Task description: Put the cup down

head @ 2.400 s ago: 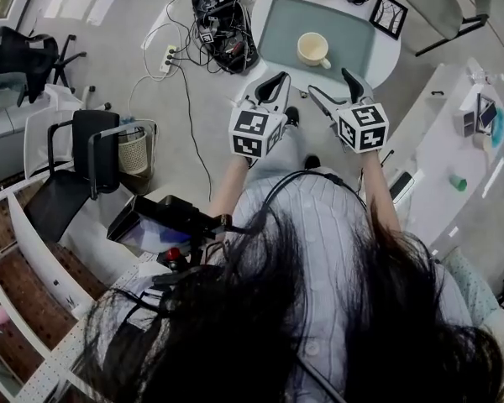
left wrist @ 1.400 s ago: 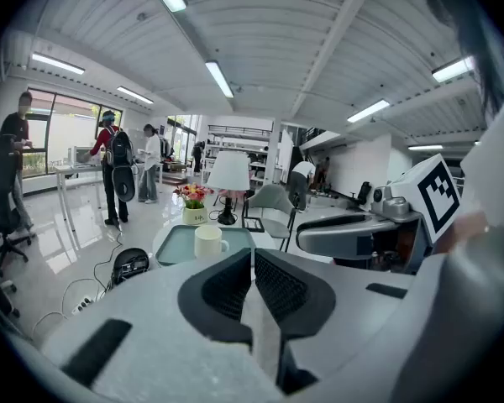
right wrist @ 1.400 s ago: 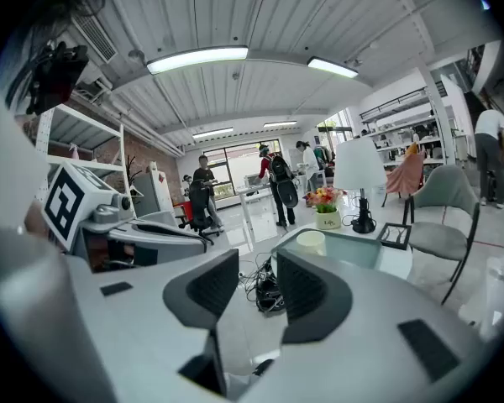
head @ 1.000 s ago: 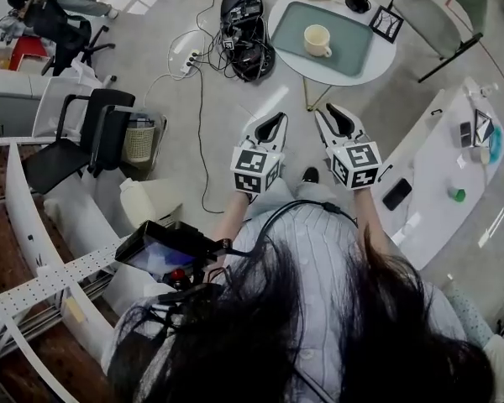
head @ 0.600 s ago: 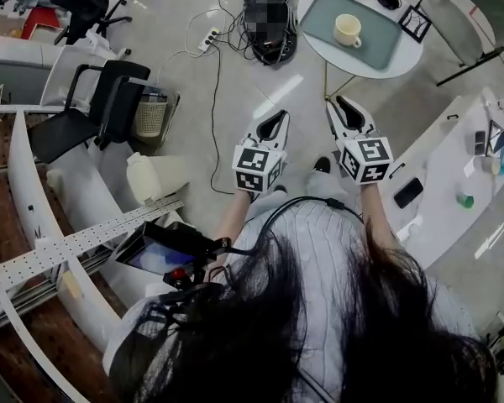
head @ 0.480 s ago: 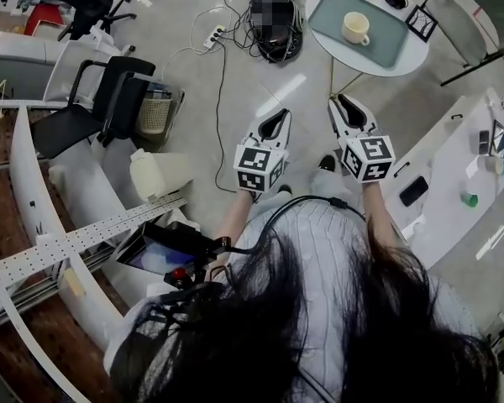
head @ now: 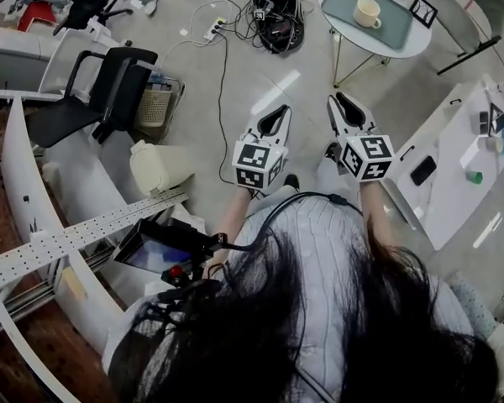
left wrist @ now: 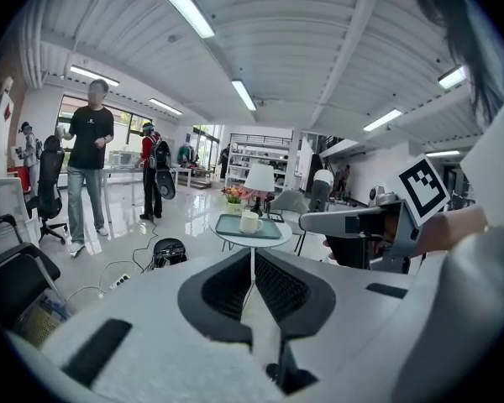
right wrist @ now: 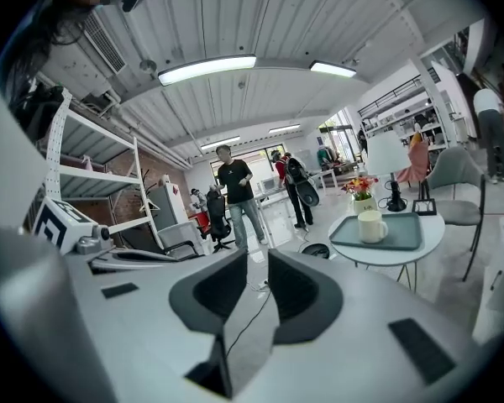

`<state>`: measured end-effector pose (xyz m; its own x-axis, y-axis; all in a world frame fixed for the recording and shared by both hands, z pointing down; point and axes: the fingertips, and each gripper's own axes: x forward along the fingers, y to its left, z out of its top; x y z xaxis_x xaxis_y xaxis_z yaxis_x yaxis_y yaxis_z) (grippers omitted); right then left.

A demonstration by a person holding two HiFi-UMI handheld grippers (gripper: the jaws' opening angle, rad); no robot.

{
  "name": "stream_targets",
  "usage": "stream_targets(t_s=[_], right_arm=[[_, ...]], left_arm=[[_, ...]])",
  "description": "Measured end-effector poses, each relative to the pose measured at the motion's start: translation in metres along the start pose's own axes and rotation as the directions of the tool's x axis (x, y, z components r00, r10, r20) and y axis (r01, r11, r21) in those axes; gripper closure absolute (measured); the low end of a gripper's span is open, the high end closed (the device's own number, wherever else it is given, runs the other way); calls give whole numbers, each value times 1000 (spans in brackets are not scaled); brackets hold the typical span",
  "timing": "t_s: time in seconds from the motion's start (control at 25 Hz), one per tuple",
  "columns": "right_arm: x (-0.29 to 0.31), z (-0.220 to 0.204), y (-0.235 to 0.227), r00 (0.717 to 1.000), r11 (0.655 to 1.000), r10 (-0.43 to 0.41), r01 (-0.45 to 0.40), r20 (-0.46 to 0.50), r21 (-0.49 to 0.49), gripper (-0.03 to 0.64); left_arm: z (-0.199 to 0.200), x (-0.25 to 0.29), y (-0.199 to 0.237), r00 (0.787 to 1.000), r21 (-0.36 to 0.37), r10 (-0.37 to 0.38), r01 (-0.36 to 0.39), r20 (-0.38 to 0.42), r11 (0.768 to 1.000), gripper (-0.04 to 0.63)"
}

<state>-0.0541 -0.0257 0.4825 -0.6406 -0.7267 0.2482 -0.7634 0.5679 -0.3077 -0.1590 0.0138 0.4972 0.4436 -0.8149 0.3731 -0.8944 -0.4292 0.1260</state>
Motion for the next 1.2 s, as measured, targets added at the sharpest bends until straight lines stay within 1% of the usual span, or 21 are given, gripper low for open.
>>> stream_targets(t_s=[0.24, 0.4, 0.6, 0.72, 1.0, 1.2], right_arm=[[-26, -25, 60, 999, 999, -44, 44, 7, 19, 525], [-38, -39, 81, 998, 998, -63, 63, 9, 27, 528], [-57, -44, 90, 996, 996, -89, 88, 20, 33, 532], [-66, -46, 96, 995, 995, -100, 99, 20, 23, 532], [-84, -51, 107, 995, 995, -103, 103, 2, -8, 537], [-89, -47, 106, 995, 995, -100, 100, 0, -14, 537]], left_arm=[[-23, -54, 4, 998, 3, -60, 60, -3, 998, 577], [-34, -73, 3, 996, 11, -88, 88, -8, 996, 577], [-44, -82, -10, 992, 20, -125, 125, -21, 992, 577], [-46, -89, -17, 989, 18, -145, 145, -15, 989, 577], [-46, -96, -33, 985, 6, -174, 173, 9, 985, 577], [-39, -89, -44, 981, 7, -193, 193, 11, 981, 577]])
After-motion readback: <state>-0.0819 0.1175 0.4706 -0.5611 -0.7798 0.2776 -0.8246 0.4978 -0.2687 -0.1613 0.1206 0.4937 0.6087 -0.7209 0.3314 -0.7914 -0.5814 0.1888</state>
